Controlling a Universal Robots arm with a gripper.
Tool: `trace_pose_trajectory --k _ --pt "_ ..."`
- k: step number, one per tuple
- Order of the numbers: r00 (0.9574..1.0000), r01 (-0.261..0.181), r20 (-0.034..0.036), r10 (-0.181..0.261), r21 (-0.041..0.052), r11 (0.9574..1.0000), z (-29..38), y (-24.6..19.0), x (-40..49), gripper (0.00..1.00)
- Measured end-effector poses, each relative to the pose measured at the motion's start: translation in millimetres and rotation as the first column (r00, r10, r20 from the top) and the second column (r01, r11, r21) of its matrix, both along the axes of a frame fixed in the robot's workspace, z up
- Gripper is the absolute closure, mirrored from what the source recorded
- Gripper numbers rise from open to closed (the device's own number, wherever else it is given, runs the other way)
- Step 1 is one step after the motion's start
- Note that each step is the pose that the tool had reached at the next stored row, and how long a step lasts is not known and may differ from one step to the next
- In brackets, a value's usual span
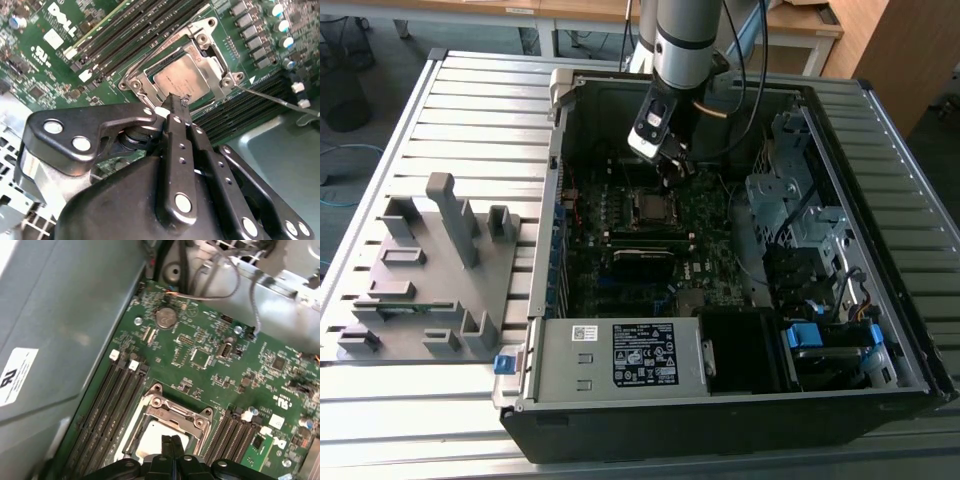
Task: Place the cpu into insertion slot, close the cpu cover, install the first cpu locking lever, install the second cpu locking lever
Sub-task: 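Close the cpu cover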
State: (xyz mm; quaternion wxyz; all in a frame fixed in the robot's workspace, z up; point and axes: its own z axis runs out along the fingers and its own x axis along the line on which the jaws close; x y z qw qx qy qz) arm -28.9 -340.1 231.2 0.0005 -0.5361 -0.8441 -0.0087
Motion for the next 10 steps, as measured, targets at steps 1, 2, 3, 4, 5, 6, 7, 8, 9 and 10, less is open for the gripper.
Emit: trace_pose_trajectory --k 1,2,3,4,5,6,7,8,9,10 --pt "0.9999 -0.016 0.0 0.016 0.0 0.9999 0.0 0.0 0.0 0.9" --pt "0.9995 -0.033 0.0 0.033 0.0 0.9995 0.0 0.0 0.0 0.9" --pt "0.9987 -0.05 0.0 0.05 0.0 0.9987 -0.1 0.0 0.0 0.9" --pt "0.9978 -0.067 0.0 0.067 0.0 0.9978 -0.1 0.0 0.0 0.9" --pt "0.9965 -0.083 0.0 0.083 0.0 0.9965 -0.2 0.0 0.0 0.9" --pt "0.995 -0.1 0.0 0.1 0.0 0.995 -0.2 0.0 0.0 0.9" --pt "0.9931 -0.118 0.0 0.118 0.0 0.9931 -0.2 0.0 0.0 0.9" --pt "0.9908 -0.135 0.0 0.135 0.0 0.9908 -0.3 0.0 0.0 0.9" --pt "0.9882 -0.153 0.0 0.153 0.0 0.9882 -0.4 0.0 0.0 0.9" --pt "0.985 -0.173 0.0 0.173 0.0 0.985 -0.4 0.0 0.0 0.9"
